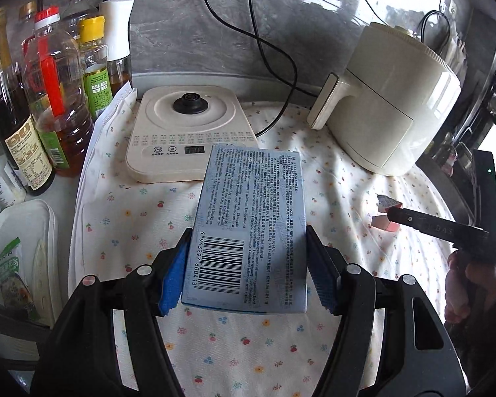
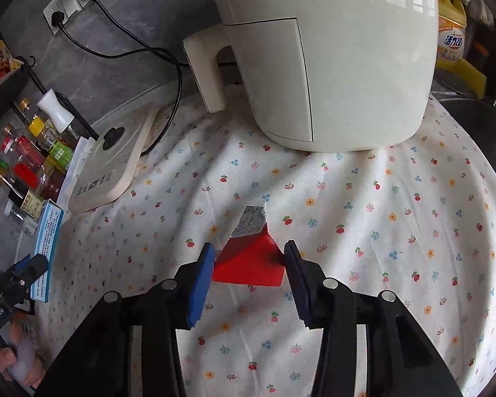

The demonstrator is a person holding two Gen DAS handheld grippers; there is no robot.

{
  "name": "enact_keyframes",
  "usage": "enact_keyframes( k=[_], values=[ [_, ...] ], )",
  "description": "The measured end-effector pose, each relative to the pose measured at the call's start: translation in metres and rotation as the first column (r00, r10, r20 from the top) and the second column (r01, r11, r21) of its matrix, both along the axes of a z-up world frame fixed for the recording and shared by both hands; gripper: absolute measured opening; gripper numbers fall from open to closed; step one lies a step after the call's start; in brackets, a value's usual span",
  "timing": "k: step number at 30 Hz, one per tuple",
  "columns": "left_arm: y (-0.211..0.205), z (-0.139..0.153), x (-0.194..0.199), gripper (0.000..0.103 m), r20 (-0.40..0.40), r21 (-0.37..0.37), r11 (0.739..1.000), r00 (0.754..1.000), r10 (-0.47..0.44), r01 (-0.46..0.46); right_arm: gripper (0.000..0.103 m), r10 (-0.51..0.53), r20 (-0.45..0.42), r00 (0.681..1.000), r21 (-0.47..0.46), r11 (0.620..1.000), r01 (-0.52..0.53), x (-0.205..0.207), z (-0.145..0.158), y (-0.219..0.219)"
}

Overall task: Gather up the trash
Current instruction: 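Carry the box and red piece over the white bucket and open both tools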

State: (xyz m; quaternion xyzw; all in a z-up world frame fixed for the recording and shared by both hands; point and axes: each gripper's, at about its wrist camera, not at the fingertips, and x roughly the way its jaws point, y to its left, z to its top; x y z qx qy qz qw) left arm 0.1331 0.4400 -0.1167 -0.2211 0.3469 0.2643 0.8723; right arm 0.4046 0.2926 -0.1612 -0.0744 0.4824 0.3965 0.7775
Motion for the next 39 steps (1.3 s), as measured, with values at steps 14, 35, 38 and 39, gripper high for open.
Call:
enact_keyframes(
  k=[14,35,38,39],
  values=[
    [-0.115,0.002,0.003,0.065,0.003,0.006,0.996,0.996,-0.093,0.092,0.043,-0.048,0.014,0.999,0.051,0.998,0.047,-0.04,0.029,-0.142],
    [-0.33,-0.004,0.024,0.065,-0.002,-0.02,0.951,0.951,-0.308,0.308,0.044,-0.265,0.009,0.964,0.032,0.964,0.264,-0.084,0.023,-0.411],
    [-0.359,-0.013,0.03,0.065,0.006,-0.041,0.936,0.937,-0.349,0.349,0.044,-0.3,0.011,0.954,0.011,0.954,0.299,-0.096,0.016,-0.447],
    [-0.37,-0.017,0.032,0.065,0.006,-0.048,0.929,0.93,-0.367,0.367,0.044,-0.315,0.01,0.949,0.005,0.949,0.315,-0.1,0.014,-0.46]
  ],
)
